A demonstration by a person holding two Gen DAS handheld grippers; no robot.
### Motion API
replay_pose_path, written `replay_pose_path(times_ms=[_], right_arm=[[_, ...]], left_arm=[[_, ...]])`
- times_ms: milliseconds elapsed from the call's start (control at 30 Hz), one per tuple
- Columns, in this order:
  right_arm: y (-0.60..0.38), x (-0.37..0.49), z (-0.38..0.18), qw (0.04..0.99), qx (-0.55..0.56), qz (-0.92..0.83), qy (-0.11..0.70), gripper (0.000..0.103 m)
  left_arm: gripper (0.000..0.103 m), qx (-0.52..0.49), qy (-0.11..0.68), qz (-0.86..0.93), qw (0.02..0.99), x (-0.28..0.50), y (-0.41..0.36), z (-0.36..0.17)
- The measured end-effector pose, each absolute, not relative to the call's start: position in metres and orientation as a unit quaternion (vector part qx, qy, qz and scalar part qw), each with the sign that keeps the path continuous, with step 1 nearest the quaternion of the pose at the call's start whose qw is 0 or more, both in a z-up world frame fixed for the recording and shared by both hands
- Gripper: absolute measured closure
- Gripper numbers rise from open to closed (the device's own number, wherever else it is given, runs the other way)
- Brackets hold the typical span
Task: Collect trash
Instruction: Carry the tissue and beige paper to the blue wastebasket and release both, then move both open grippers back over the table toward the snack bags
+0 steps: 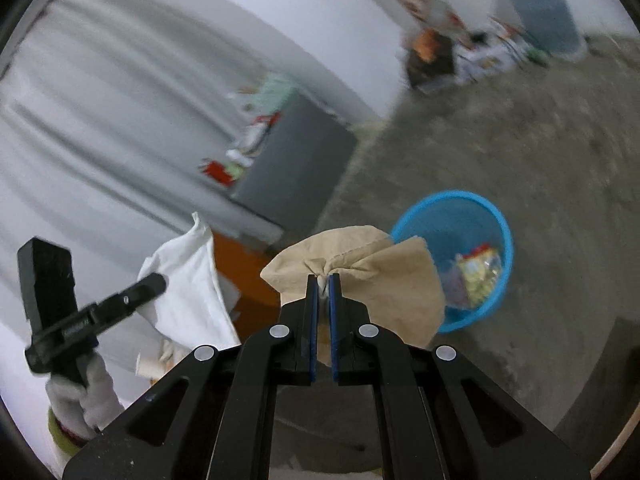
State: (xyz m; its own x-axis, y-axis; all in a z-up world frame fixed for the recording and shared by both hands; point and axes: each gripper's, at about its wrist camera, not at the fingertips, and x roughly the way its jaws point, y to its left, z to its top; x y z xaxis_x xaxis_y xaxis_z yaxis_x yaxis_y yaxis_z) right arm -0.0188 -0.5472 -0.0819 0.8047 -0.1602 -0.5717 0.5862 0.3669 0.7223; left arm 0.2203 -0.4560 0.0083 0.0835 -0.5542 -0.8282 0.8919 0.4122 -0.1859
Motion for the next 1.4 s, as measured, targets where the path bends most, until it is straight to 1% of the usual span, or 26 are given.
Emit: replay_pose_path(times_ms=[233, 300, 333, 367, 400, 433, 467, 500, 567, 600, 633, 800, 867, 967, 1033, 1200, 1333, 1367, 1400], right_arm=[[-0.612, 0.02, -0.144, 0.754, 0.555, -0.245, 0.251, 0.099], [-0.629, 0.035, -0.162, 0.742, 0.571, -0.235, 0.262, 0.095], [-0.638, 0.042, -0.171, 0.734, 0.578, -0.231, 0.271, 0.095], [-0.647, 0.05, -0.179, 0.73, 0.582, -0.225, 0.279, 0.089], [-0.656, 0.06, -0.189, 0.724, 0.584, -0.222, 0.292, 0.076], [-0.663, 0.065, -0.196, 0.72, 0.583, -0.228, 0.3, 0.069], [-0.669, 0.069, -0.203, 0.717, 0.58, -0.235, 0.308, 0.06], [-0.674, 0.073, -0.211, 0.715, 0.573, -0.244, 0.318, 0.06], [-0.676, 0.077, -0.22, 0.714, 0.563, -0.252, 0.332, 0.057], [-0.678, 0.076, -0.224, 0.714, 0.562, -0.251, 0.334, 0.056], [-0.678, 0.075, -0.227, 0.714, 0.561, -0.253, 0.335, 0.056], [-0.674, 0.068, -0.228, 0.723, 0.553, -0.256, 0.326, 0.052], [-0.673, 0.068, -0.225, 0.726, 0.55, -0.257, 0.322, 0.052], [-0.671, 0.06, -0.215, 0.732, 0.56, -0.255, 0.293, 0.051], [-0.667, 0.054, -0.205, 0.739, 0.555, -0.258, 0.283, 0.051], [-0.635, 0.033, -0.159, 0.774, 0.513, -0.262, 0.265, 0.051], [-0.588, 0.009, -0.112, 0.807, 0.462, -0.272, 0.247, 0.051], [-0.57, 0.001, -0.097, 0.816, 0.449, -0.273, 0.24, 0.05], [-0.556, -0.005, -0.085, 0.822, 0.438, -0.276, 0.236, 0.047]], left_arm=[[0.094, 0.242, 0.493, -0.495, 0.673, 0.228, -0.538, -0.084], [0.094, 0.247, 0.502, -0.493, 0.666, 0.229, -0.552, -0.106], [0.093, 0.249, 0.506, -0.493, 0.663, 0.23, -0.559, -0.118], [0.093, 0.254, 0.508, -0.489, 0.662, 0.232, -0.565, -0.131], [0.092, 0.258, 0.513, -0.483, 0.661, 0.234, -0.571, -0.143], [0.09, 0.256, 0.517, -0.48, 0.661, 0.236, -0.575, -0.15], [0.082, 0.249, 0.525, -0.476, 0.66, 0.239, -0.578, -0.159], [0.072, 0.242, 0.531, -0.469, 0.663, 0.242, -0.58, -0.166], [0.064, 0.227, 0.535, -0.459, 0.672, 0.247, -0.58, -0.172], [0.062, 0.222, 0.536, -0.456, 0.675, 0.248, -0.58, -0.173], [0.061, 0.218, 0.538, -0.454, 0.676, 0.25, -0.579, -0.173], [0.06, 0.209, 0.53, -0.455, 0.685, 0.254, -0.575, -0.163], [0.06, 0.206, 0.524, -0.451, 0.692, 0.255, -0.572, -0.151], [0.06, 0.199, 0.511, -0.456, 0.701, 0.256, -0.568, -0.131], [0.06, 0.198, 0.499, -0.462, 0.706, 0.255, -0.56, -0.11], [0.054, 0.196, 0.462, -0.483, 0.717, 0.245, -0.527, -0.051], [0.047, 0.186, 0.42, -0.507, 0.729, 0.225, -0.481, 0.011], [0.045, 0.18, 0.412, -0.512, 0.732, 0.22, -0.466, 0.026], [0.044, 0.174, 0.406, -0.515, 0.735, 0.215, -0.453, 0.036]])
